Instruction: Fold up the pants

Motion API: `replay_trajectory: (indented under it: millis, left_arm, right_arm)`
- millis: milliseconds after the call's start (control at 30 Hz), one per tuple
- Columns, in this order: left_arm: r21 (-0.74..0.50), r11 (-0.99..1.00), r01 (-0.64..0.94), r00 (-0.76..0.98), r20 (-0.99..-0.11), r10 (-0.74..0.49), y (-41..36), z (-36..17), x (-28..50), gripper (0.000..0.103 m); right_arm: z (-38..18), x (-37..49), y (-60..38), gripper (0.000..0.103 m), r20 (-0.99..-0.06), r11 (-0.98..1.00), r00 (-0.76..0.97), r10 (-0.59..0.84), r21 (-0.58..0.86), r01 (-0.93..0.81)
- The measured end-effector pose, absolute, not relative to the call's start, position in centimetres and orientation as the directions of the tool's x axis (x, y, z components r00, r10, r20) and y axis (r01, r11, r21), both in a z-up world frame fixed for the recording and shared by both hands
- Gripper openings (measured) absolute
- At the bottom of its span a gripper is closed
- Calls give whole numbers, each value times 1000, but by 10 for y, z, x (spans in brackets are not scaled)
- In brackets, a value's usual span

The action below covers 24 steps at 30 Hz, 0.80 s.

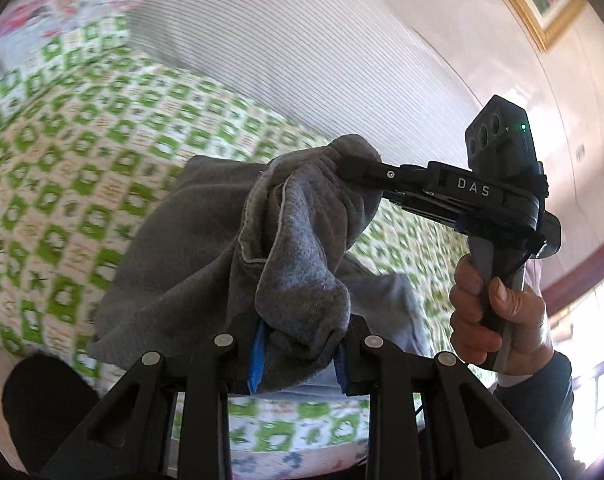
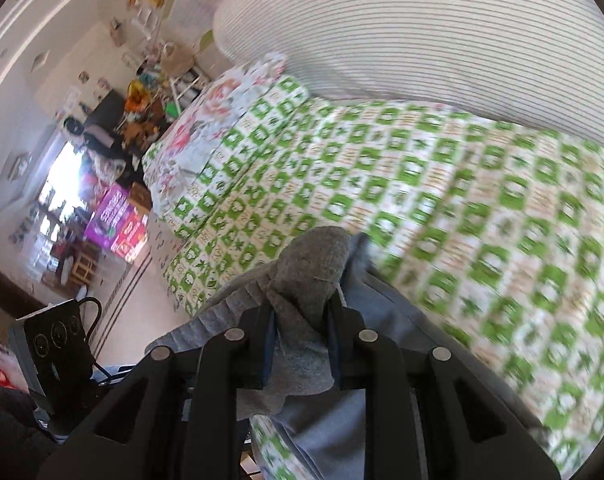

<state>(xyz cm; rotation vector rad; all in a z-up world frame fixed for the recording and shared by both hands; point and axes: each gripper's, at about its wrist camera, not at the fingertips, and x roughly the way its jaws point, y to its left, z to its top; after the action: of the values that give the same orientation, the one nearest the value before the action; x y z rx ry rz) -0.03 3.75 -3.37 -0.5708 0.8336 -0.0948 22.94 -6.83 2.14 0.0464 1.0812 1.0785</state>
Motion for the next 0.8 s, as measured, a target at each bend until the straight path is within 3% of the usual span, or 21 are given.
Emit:
replay_trajectory:
  millis: [367,800]
  left_arm:
    - [-449,893,22,611,-701,-367,-55,-31,30,27]
    - [-333,933,135,550,-758,-350,-134,-54,42,27]
  right_arm:
    - [11,237,-187,23,-623,570,136,771,577,-585]
    - [-27,241,-270,23,-587,599,198,785,635,-488]
